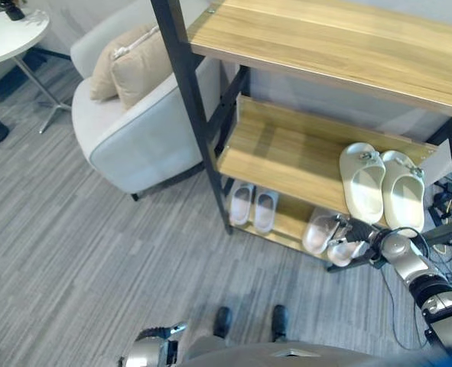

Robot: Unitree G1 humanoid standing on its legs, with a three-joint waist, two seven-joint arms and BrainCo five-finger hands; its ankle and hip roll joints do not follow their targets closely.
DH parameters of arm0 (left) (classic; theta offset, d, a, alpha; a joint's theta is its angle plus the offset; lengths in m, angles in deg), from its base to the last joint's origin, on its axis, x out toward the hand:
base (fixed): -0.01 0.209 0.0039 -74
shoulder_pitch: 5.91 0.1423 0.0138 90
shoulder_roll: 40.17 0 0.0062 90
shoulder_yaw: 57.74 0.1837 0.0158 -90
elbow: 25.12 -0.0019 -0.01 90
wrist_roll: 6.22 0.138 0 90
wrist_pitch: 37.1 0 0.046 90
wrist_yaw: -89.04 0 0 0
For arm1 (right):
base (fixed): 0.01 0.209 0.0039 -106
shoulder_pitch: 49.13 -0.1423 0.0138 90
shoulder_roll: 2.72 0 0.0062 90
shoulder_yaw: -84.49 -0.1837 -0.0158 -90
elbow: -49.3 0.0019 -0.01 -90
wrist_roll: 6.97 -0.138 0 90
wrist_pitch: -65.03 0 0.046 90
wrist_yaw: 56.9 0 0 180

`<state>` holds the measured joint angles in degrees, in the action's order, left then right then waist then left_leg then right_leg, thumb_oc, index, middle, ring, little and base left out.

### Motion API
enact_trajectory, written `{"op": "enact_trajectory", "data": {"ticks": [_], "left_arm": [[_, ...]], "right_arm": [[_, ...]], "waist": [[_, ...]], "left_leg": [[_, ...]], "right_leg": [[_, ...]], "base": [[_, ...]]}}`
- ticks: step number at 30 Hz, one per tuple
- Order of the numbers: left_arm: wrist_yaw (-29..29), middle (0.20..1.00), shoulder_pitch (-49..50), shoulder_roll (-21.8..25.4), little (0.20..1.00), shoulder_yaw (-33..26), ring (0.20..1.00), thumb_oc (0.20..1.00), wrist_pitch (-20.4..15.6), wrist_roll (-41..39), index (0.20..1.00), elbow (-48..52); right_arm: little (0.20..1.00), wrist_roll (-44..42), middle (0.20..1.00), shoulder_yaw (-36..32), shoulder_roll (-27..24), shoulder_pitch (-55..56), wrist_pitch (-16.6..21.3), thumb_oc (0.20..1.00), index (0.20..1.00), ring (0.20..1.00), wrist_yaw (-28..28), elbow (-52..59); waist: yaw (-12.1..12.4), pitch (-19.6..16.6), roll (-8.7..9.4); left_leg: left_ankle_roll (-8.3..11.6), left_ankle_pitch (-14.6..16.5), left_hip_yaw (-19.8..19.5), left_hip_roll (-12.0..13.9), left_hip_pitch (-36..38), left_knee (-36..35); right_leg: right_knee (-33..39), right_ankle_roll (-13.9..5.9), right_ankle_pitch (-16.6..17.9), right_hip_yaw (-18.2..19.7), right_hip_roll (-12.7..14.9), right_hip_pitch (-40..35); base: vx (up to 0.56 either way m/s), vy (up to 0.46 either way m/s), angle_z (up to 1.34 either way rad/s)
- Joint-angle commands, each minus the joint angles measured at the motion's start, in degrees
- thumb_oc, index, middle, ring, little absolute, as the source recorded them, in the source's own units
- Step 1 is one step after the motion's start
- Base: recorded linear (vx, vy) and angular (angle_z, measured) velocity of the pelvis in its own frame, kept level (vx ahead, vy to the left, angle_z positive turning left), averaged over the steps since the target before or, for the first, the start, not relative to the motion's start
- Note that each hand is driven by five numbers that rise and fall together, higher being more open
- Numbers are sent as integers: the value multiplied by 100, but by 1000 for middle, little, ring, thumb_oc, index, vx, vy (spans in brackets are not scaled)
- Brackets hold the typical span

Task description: Arrange the slippers neatly on the shoe rack.

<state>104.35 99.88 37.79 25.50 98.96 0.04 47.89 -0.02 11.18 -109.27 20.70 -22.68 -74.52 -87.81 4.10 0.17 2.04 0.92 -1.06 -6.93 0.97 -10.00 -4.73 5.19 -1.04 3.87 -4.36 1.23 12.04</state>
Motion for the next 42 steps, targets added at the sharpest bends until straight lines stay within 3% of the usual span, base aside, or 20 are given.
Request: {"op": "enact_trajectory", "data": {"ticks": [1,9,10,11,13,14,17,21,30,42], "left_arm": [[-32,1000,241,253,1000,75,1000,1000,55,230,1000,352],[63,1000,269,256,1000,90,1000,1000,-49,158,1000,298],[323,1000,75,243,1000,-33,1000,1000,-402,-112,1000,-776],[739,1000,-100,252,1000,-28,1000,1000,-818,-272,1000,-1148],[1022,1000,-287,188,1000,107,1000,1000,-1275,-507,1000,-1597],[1029,1000,-293,188,1000,109,1000,1000,-1283,-514,1000,-1607],[1367,1000,-408,118,1000,237,1000,1000,-1780,-779,1000,-2097],[1504,1000,-480,46,1000,316,1000,1000,-2030,-954,1000,-2492],[1642,1000,-589,-11,1000,345,1000,1000,-2283,-1173,1000,-2970],[1526,1000,-824,40,1000,258,1000,1000,-2487,-1156,1000,-3526]], "right_arm": [[1000,-251,1000,-63,-278,-803,330,1000,1000,1000,439,-204],[1000,-317,1000,-77,-340,-997,377,1000,1000,1000,620,-331],[1000,-307,1000,-77,-353,-1019,317,1000,1000,1000,608,-280],[1000,-270,1000,-123,-376,-1038,239,1000,1000,1000,668,-174],[1000,-274,1000,-150,-398,-1036,116,1000,1000,1000,724,-151],[1000,-274,1000,-152,-399,-1037,116,1000,1000,1000,725,-151],[1000,-370,1000,-248,-472,-1080,-156,1000,1000,1000,686,168],[1000,-454,1000,-325,-587,-973,-457,1000,1000,1000,594,651],[1000,-626,1000,-408,-654,-1001,-891,1000,1000,1000,456,1042],[1000,-561,1000,-143,-449,-929,-790,1000,1000,1000,220,527]], "waist": [[28,-15,-37],[51,5,-38],[28,29,-41],[8,19,-33],[-13,34,-27],[-11,37,-27],[-52,56,-17],[-102,53,-30],[-163,-3,-26],[-173,-16,12]], "left_leg": [[-86,-477,23,-155,-358,-27],[-83,-474,40,-157,-378,-27],[-87,-448,36,-159,-342,-27],[-85,-450,43,-152,-361,-27],[-86,-430,54,-151,-350,-27],[-86,-430,55,-151,-349,-27],[-88,-413,82,-155,-321,-27],[-92,-398,94,-151,-297,-27],[-103,-344,111,-156,-247,-27],[-86,-332,115,-145,-226,-27]], "right_leg": [[-33,-4,-128,296,-26,-192],[-25,-7,-147,277,-21,-190],[-24,-13,-164,284,-16,-211],[-27,-5,-150,287,-19,-182],[-23,3,-151,295,-18,-191],[-23,3,-151,295,-18,-192],[-23,9,-148,306,-24,-203],[-19,9,-151,325,-22,-206],[-19,10,-163,348,-28,-240],[-19,-11,-170,317,-17,-257]], "base": [[0,0,0],[0,0,0],[0,0,0],[0,0,0],[0,0,0],[0,0,0],[0,0,0],[0,0,0],[0,0,0],[0,0,0]]}}
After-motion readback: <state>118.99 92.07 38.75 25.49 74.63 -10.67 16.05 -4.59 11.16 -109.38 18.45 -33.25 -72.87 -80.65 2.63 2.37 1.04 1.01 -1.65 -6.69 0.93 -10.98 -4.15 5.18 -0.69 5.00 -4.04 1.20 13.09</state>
